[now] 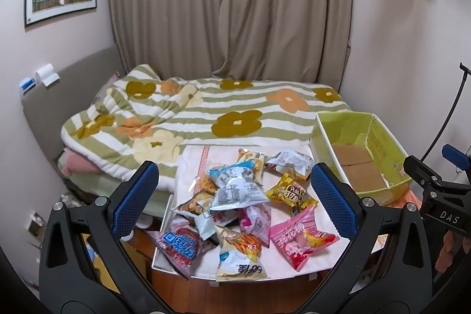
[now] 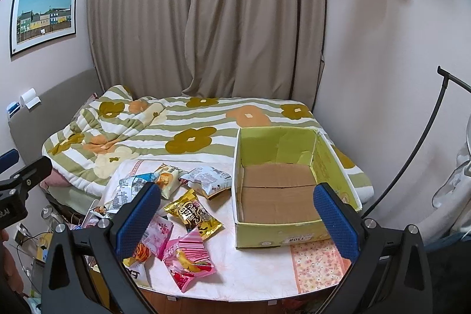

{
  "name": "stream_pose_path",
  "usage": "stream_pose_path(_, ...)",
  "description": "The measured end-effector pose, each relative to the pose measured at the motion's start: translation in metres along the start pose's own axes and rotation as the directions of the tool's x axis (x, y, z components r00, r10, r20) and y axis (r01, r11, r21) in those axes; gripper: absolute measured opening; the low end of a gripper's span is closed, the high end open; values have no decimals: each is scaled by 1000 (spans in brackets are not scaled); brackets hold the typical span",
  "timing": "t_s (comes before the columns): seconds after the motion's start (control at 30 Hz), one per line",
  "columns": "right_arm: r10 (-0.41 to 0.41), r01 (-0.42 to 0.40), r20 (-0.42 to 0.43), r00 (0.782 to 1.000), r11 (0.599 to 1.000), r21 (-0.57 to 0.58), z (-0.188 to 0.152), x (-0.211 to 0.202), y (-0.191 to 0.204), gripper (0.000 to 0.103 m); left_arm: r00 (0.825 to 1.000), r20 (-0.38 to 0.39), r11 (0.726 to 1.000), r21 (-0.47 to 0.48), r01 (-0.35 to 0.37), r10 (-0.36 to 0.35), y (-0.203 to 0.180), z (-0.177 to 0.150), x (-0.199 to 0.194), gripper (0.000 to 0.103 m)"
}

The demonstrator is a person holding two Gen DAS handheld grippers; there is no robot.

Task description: Organize snacks

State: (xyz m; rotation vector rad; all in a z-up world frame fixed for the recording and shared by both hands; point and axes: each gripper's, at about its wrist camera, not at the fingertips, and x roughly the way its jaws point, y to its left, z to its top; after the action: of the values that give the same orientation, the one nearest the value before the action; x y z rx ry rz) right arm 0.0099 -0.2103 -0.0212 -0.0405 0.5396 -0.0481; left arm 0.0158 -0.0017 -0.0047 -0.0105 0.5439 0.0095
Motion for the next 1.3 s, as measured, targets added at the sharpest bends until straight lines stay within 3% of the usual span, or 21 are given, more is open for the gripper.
stream_pose_path(1.3,13,-13,-7,1000,1000,10,-2,-5,5,103,1000,-13,1000,1,7,-7,1,-8,-4,103)
